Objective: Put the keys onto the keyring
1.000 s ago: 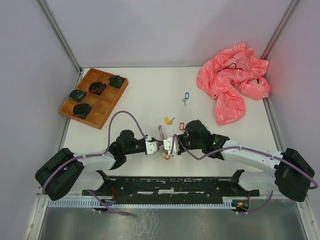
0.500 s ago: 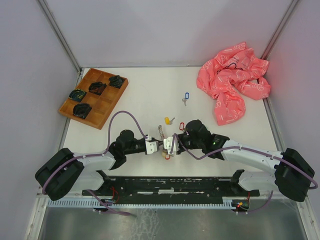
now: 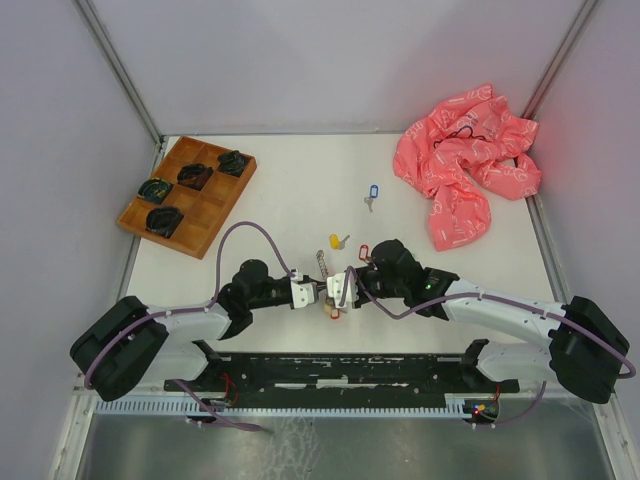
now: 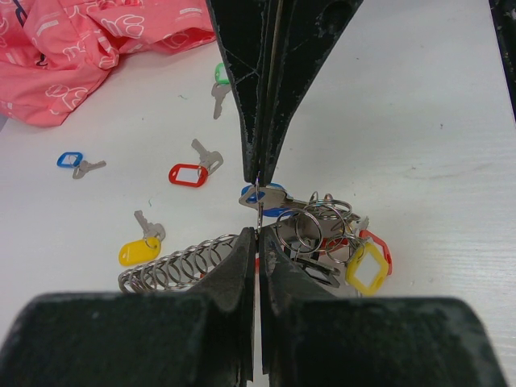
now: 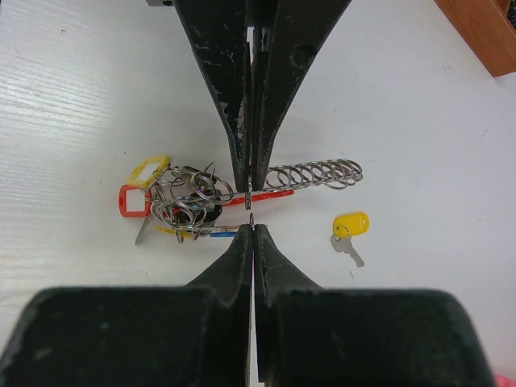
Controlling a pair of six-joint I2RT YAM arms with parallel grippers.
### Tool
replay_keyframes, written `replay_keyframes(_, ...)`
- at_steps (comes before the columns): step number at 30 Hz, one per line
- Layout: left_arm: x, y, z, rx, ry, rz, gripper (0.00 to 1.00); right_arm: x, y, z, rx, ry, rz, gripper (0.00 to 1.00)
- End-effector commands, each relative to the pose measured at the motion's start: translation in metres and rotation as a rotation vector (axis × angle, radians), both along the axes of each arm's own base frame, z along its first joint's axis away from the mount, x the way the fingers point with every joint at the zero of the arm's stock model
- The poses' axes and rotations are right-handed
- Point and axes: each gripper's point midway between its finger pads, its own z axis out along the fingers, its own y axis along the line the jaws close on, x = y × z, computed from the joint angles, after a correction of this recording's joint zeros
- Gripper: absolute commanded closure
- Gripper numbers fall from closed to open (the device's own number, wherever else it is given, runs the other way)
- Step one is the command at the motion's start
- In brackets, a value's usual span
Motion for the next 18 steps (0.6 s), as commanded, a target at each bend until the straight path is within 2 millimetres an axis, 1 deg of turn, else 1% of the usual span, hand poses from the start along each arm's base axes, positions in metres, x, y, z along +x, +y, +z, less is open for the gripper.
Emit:
replay_keyframes(1,0.0042,-0.0068,0.027,-0.061,-0.089,-0.025,0.97,0.0022,0.0082,0.016,0.049,-0.02,0.004,0.99)
replay_keyframes(18,0.0039,-0.0076,0.0272,-0.063,-0.088,-0.03,0.97,-0.0009,0.0143,0.0158,0.066,-0.001,0.024,0.99)
